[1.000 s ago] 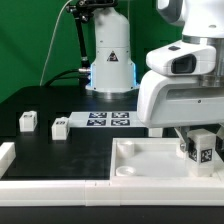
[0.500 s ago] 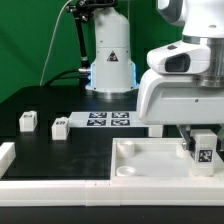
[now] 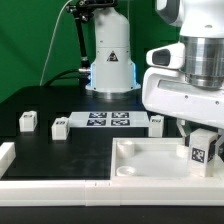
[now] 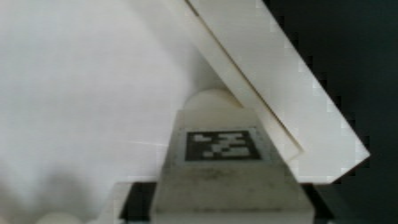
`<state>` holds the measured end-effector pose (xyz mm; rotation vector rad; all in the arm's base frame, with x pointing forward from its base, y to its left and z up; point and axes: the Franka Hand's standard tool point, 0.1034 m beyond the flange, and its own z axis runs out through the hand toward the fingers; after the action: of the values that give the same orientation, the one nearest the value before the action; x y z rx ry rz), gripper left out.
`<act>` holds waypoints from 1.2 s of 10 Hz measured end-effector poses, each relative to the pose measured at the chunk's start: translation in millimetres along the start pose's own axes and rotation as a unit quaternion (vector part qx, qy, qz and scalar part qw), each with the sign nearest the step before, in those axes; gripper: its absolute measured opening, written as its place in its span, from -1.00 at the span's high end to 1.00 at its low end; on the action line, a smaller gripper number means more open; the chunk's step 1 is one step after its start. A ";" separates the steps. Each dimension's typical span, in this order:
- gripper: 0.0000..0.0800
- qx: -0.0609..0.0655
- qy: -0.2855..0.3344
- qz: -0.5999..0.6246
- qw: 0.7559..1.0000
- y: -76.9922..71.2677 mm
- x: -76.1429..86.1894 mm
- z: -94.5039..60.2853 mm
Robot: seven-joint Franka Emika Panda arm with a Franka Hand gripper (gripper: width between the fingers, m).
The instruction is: Assemble one leg
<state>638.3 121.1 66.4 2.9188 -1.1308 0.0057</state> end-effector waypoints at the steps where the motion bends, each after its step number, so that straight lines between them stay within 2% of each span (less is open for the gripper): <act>1: 0.28 0.000 0.001 0.004 1.000 -0.3 -0.4 -0.1; 2: 0.28 0.000 0.001 0.044 0.999 -1.0 -1.1 -0.2; 3: 0.14 0.000 0.001 0.044 0.999 -0.7 -0.8 0.1; 4: -0.20 0.000 0.000 0.030 1.000 -0.8 -1.0 0.2; 5: -0.20 0.000 0.000 0.021 1.000 -0.8 -1.1 0.2; 6: -0.53 0.000 0.000 0.021 1.000 -1.0 -1.3 0.3; 7: -0.60 0.000 0.000 0.004 1.000 -1.3 -1.7 0.3; 9: -0.62 -0.002 0.002 -0.103 0.995 -2.1 -2.8 0.3; 12: -0.62 -0.002 0.002 -0.253 0.968 -1.3 -1.4 0.2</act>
Offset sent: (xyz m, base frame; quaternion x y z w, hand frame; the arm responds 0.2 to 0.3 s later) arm 0.0000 0.0000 0.0000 0.0000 0.0000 0.0000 1.0000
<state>638.2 123.0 66.2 3.1040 -0.3554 0.0037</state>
